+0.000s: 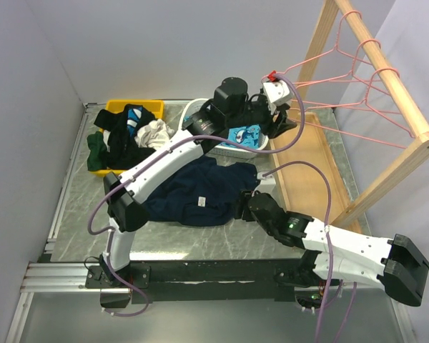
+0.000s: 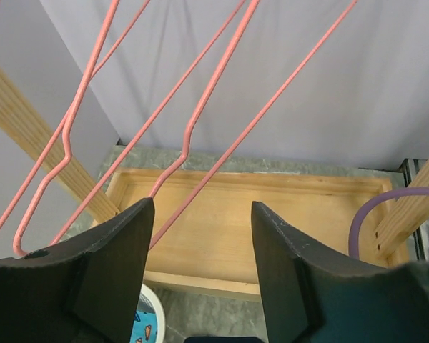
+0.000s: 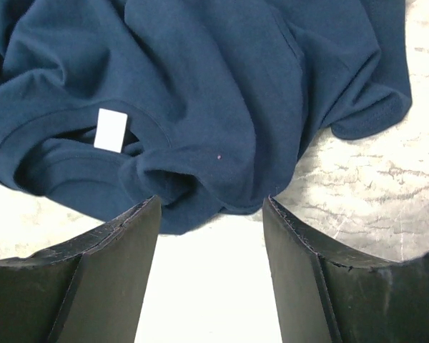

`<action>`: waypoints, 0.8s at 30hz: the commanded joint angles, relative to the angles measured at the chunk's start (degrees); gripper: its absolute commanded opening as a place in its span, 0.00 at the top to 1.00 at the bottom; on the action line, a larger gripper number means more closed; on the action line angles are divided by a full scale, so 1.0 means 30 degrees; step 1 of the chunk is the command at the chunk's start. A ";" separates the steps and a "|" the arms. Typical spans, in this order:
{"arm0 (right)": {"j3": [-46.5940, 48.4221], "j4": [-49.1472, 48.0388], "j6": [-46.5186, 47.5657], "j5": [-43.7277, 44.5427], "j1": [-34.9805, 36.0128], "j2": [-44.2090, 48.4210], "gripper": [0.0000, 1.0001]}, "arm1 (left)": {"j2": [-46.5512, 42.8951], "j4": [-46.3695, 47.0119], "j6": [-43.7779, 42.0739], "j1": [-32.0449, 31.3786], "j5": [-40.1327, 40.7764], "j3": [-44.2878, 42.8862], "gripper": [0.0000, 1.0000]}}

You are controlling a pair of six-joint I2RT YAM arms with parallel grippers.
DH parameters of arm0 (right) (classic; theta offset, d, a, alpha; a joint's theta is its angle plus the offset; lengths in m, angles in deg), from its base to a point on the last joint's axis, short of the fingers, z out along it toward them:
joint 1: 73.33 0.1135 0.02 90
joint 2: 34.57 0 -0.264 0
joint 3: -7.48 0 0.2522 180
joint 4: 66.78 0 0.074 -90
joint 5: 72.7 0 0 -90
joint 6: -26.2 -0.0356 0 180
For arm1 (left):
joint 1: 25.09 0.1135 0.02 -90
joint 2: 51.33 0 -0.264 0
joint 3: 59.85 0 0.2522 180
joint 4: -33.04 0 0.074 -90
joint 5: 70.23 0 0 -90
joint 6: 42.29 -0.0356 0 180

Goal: Place the t-shirt on the hanger
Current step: Pick up the hanger from the clothesline.

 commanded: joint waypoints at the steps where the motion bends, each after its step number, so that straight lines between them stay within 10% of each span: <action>1: -0.0336 -0.0845 -0.0159 -0.0235 0.0212 0.0345 0.33 | 0.0408 0.0561 -0.1510 0.0213 -0.0984 -0.1617 0.38; 24: -0.0161 -0.0668 -0.0218 -0.0383 0.0505 -0.0329 0.32 | 0.2695 0.0208 -0.2068 0.0302 -0.1570 -0.3639 0.39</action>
